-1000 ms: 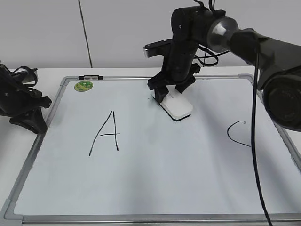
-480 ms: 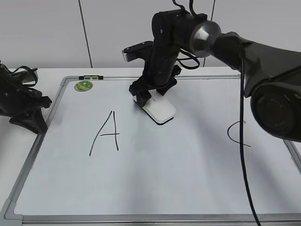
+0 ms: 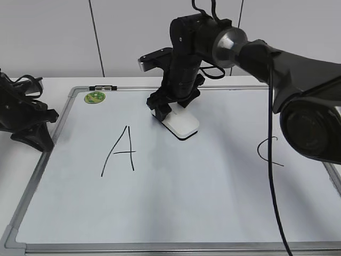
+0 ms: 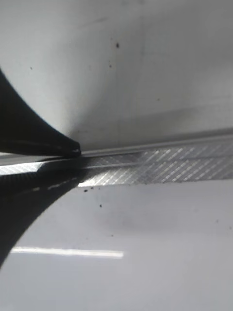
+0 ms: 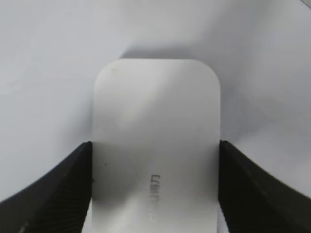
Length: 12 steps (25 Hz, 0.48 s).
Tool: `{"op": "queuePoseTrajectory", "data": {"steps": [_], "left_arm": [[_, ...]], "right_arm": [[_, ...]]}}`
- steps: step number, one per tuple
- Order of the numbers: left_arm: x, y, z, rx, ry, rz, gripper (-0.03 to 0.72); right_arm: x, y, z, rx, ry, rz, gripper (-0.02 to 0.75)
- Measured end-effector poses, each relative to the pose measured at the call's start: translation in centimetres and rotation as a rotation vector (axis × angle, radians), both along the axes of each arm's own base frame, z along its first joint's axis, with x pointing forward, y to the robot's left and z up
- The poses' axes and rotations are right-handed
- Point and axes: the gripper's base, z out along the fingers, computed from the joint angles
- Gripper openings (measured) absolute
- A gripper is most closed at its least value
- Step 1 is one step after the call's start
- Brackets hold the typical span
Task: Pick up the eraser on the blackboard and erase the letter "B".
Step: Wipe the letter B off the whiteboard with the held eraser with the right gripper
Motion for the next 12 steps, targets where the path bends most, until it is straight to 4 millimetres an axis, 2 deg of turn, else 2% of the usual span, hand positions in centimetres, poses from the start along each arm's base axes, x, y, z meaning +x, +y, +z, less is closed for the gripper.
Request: {"op": "queuePoseTrajectory", "data": {"steps": [8, 12], "left_arm": [[0.0, 0.0, 0.0, 0.0, 0.0, 0.0, 0.06], [0.0, 0.0, 0.0, 0.0, 0.0, 0.0, 0.06]], "right_arm": [[0.3, -0.5, 0.1, -0.044, -0.02, -0.065, 0.543], [1.0, -2.0, 0.2, -0.065, -0.028, -0.098, 0.543]]}}
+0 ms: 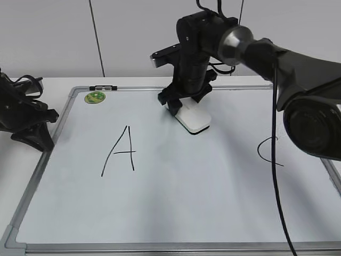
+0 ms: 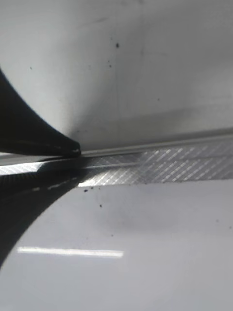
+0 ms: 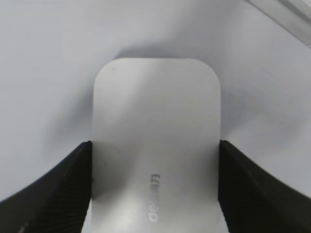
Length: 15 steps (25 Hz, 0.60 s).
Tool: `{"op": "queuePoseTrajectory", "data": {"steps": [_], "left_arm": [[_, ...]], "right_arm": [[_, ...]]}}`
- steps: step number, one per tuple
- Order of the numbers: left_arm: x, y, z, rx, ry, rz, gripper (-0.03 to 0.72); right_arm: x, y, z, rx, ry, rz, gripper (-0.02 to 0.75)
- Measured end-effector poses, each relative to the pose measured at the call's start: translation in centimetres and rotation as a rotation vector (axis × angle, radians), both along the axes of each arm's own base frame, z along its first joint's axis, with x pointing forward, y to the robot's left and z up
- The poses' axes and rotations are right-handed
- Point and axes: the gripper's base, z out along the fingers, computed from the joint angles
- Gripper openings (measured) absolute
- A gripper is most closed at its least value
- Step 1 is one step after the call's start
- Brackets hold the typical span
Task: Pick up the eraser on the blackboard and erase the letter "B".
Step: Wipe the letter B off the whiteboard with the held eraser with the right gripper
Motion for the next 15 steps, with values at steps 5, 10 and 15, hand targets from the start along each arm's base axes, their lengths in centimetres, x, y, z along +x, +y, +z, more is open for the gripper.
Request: {"op": "queuePoseTrajectory", "data": {"steps": [5, 10, 15], "left_arm": [[0.0, 0.0, 0.0, 0.0, 0.0, 0.0, 0.06], [0.0, 0.0, 0.0, 0.0, 0.0, 0.0, 0.06], [0.0, 0.0, 0.0, 0.0, 0.0, 0.0, 0.06]], "right_arm": [[1.1, -2.7, 0.0, -0.008, 0.0, -0.057, 0.543], [1.4, -3.4, 0.2, -0.009, -0.003, -0.071, 0.543], [1.3, -3.9, 1.0, -0.025, 0.003, -0.057, 0.543]]}}
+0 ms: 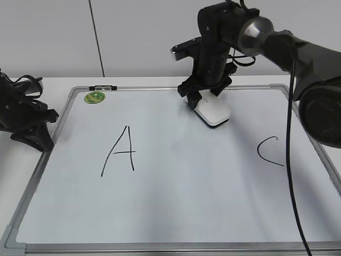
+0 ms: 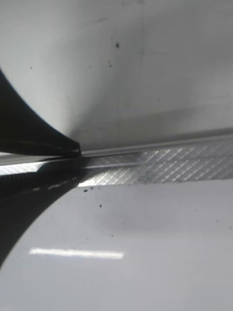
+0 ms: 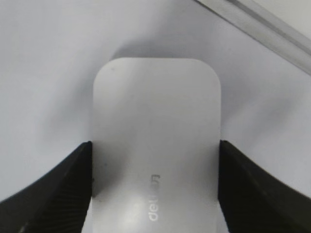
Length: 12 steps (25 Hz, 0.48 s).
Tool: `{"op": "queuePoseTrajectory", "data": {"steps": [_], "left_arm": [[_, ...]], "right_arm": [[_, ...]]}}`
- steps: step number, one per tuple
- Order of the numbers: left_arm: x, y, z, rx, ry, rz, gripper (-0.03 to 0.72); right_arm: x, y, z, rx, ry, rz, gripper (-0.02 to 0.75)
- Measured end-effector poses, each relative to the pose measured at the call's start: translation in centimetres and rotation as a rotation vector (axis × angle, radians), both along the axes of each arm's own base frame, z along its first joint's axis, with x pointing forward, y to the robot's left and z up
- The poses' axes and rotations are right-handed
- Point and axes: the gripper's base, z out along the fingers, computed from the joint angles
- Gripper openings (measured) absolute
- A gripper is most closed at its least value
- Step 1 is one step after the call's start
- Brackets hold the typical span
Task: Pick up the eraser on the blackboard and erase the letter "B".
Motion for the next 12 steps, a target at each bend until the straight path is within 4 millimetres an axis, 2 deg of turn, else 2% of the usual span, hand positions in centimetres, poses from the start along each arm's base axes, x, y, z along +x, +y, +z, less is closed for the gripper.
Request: {"op": "queuePoseTrajectory", "data": {"steps": [3, 7, 10, 12], "left_arm": [[0.0, 0.0, 0.0, 0.0, 0.0, 0.0, 0.06], [0.0, 0.0, 0.0, 0.0, 0.0, 0.0, 0.06], [0.0, 0.0, 0.0, 0.0, -0.002, 0.001, 0.06], [0.0, 0.0, 0.0, 0.0, -0.002, 0.001, 0.06]], "right_arm": [[-0.2, -0.4, 2.4, 0.011, -0.032, 0.004, 0.543], [-1.2, -0.5, 6.9, 0.059, -0.095, 0.005, 0.543], [-2.6, -1.0, 8.7, 0.061, -0.083, 0.007, 0.543], [-3.9, -1.7, 9.0, 0.046, -0.046, 0.002, 0.543]]}}
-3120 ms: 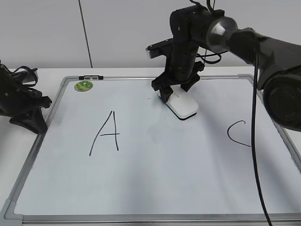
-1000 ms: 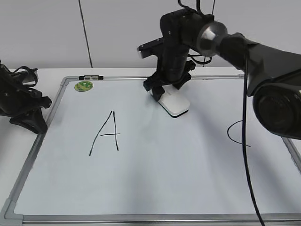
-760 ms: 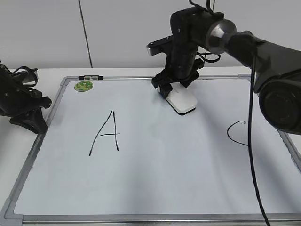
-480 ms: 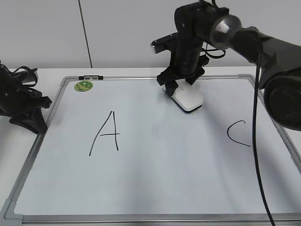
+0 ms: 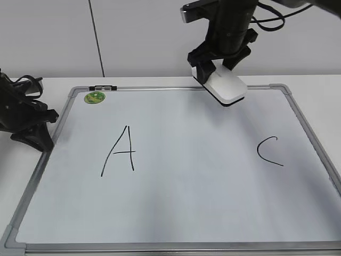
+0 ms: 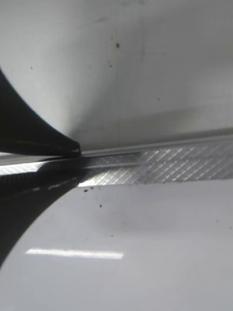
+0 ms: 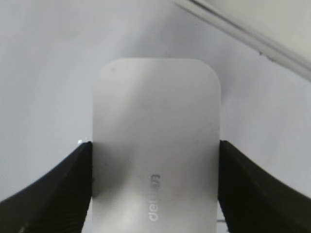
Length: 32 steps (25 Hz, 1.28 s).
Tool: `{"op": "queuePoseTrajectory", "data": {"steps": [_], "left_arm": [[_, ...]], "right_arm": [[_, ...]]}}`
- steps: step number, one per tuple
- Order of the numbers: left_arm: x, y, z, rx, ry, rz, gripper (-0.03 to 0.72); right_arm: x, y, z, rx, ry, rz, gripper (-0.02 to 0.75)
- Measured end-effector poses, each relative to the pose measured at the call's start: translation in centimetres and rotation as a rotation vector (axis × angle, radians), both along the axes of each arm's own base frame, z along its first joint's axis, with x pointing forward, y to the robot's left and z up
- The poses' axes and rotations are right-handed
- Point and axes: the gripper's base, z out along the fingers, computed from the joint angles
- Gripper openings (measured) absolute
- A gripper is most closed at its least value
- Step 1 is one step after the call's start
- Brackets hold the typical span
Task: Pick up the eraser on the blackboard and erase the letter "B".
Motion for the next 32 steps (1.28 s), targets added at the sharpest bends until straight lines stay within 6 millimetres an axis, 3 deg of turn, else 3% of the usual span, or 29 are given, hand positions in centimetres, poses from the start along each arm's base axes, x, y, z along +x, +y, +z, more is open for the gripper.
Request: {"op": "queuePoseTrajectory", "data": {"steps": [5, 11, 13, 17, 22, 32], "left_arm": [[0.0, 0.0, 0.0, 0.0, 0.001, 0.0, 0.06], [0.0, 0.0, 0.0, -0.003, 0.001, 0.002, 0.06], [0.0, 0.0, 0.0, -0.004, 0.001, 0.003, 0.06], [0.0, 0.0, 0.0, -0.004, 0.001, 0.003, 0.06], [0.0, 0.0, 0.0, -0.006, 0.001, 0.007, 0.06], [0.0, 0.0, 0.0, -0.01, 0.002, 0.009, 0.06]], "right_arm": [[-3.7, -3.3, 2.1, -0.017, 0.063, -0.046, 0.543], [-7.2, -9.9, 3.7, 0.017, 0.082, -0.211, 0.543], [-7.9, -11.9, 3.3, 0.043, 0.09, -0.265, 0.543], [-8.7, -15.8, 0.3, 0.079, 0.133, -0.383, 0.543], [-8.8, -17.4, -2.5, 0.12, 0.134, -0.446, 0.543], [-7.0, -17.7, -6.8, 0.124, 0.147, -0.463, 0.543]]}}
